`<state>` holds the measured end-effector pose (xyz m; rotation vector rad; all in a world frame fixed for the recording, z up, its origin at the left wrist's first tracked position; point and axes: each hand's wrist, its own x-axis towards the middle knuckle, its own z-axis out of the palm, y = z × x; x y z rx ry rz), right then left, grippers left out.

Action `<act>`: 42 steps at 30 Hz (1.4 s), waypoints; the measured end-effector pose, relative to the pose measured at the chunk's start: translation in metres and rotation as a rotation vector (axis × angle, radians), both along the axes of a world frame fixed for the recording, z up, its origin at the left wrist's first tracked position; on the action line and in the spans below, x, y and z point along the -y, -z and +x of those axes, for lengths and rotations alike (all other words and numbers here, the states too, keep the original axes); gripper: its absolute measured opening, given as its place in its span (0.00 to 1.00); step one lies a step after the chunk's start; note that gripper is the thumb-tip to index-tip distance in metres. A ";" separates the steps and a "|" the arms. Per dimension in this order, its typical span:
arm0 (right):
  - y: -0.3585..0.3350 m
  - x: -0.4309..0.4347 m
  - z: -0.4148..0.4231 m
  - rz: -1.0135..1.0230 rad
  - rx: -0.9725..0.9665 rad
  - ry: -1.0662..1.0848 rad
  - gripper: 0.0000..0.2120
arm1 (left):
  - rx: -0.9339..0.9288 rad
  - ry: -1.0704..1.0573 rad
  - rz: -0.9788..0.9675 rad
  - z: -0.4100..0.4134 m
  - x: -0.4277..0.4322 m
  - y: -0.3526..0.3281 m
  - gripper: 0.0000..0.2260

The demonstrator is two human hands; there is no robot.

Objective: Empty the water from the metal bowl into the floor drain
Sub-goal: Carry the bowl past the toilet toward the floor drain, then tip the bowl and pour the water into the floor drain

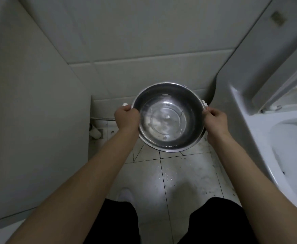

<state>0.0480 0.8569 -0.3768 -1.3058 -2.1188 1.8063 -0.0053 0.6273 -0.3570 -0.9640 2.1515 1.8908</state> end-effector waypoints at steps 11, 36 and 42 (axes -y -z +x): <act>0.071 -0.016 0.008 0.008 0.053 -0.009 0.08 | 0.061 0.106 -0.050 0.003 -0.012 0.086 0.12; 0.152 -0.040 0.004 0.178 0.161 -0.031 0.09 | 0.103 0.298 -0.210 0.009 -0.032 0.193 0.06; 0.156 -0.049 0.000 0.210 0.169 -0.042 0.08 | 0.086 0.351 -0.250 0.011 -0.036 0.205 0.07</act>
